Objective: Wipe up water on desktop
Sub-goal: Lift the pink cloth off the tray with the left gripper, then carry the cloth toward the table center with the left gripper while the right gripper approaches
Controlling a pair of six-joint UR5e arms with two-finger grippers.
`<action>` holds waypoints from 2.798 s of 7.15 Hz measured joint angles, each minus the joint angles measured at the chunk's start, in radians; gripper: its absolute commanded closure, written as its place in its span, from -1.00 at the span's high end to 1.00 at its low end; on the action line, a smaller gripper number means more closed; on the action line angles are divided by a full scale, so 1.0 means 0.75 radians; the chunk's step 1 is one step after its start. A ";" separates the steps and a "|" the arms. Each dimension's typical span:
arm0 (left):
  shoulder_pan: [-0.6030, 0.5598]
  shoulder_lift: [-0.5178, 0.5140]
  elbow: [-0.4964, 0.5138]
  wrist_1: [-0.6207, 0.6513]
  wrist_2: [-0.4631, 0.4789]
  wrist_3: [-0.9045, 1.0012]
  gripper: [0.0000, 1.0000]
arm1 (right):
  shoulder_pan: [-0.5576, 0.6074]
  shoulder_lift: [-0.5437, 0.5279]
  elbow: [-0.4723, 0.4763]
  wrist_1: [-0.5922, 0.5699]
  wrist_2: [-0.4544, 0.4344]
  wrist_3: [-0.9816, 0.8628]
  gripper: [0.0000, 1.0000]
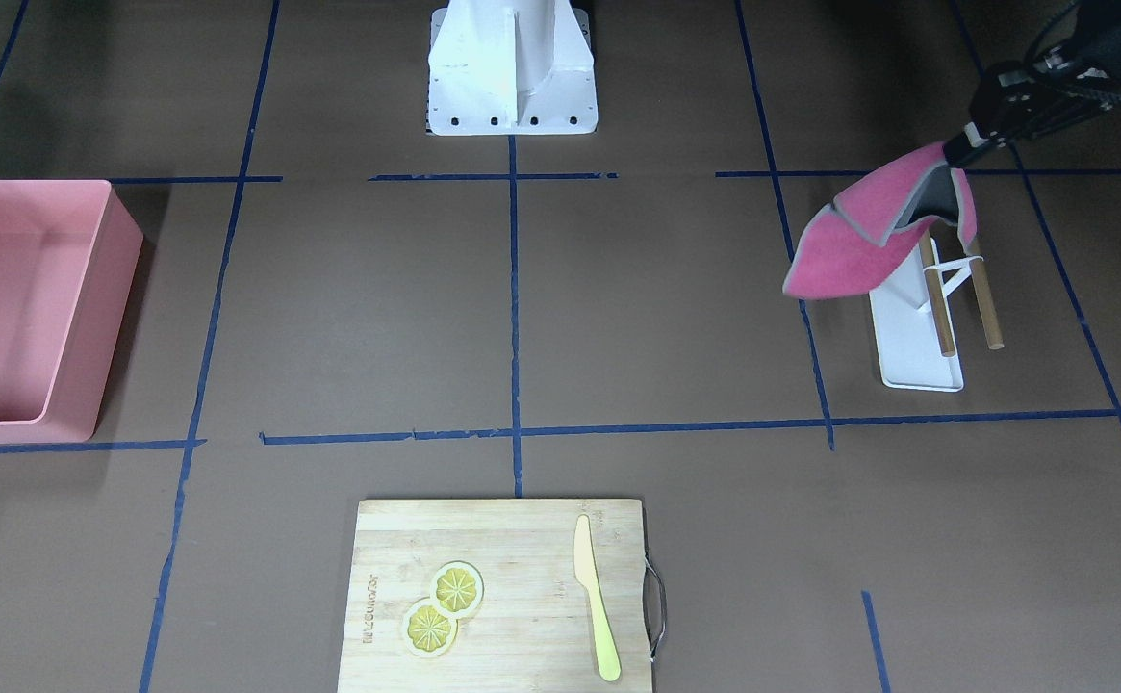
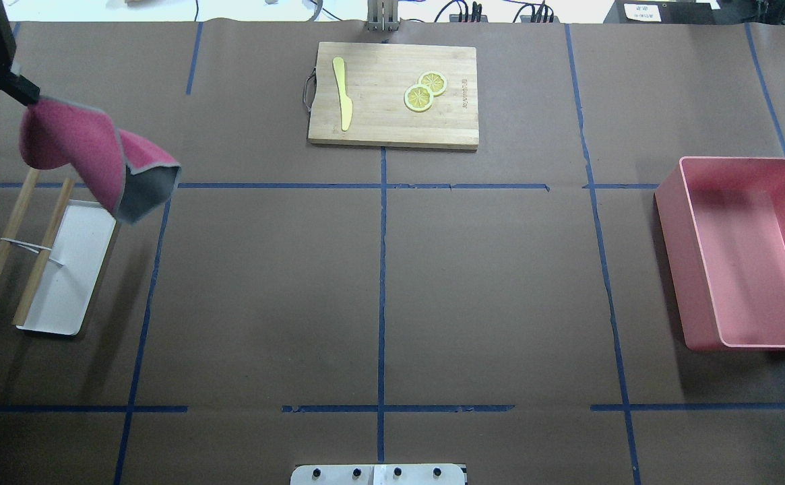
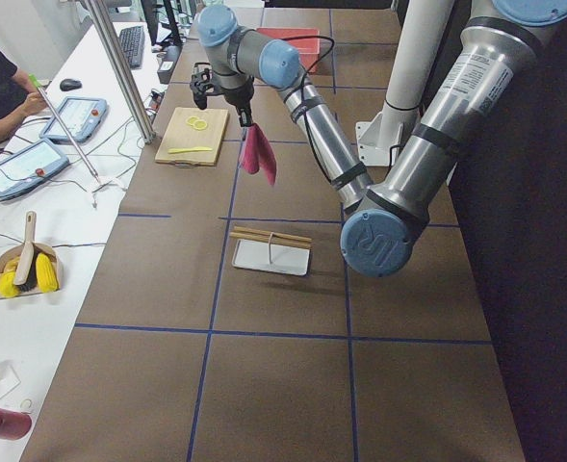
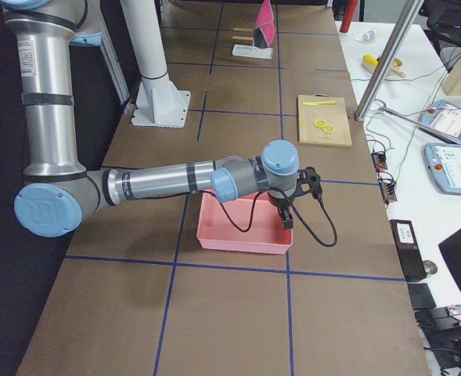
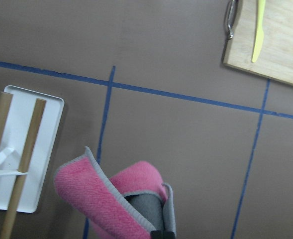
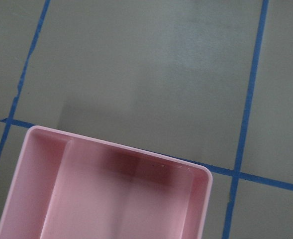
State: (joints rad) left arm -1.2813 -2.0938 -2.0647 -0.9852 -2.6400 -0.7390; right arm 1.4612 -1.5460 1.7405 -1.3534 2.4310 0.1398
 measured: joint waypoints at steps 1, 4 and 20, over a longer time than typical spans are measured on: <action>0.052 -0.072 0.004 0.001 0.009 -0.125 -1.00 | -0.060 0.007 0.060 0.058 0.000 0.116 1.00; 0.225 -0.222 0.169 -0.358 0.083 -0.628 -1.00 | -0.344 0.113 0.125 0.511 -0.091 0.706 1.00; 0.601 -0.528 0.579 -0.935 0.236 -1.324 -1.00 | -1.464 0.444 0.214 0.905 -1.417 0.791 1.00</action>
State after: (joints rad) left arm -0.8303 -2.4900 -1.6304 -1.6863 -2.4627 -1.7320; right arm 0.3631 -1.2133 1.9012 -0.6744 1.3685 0.7332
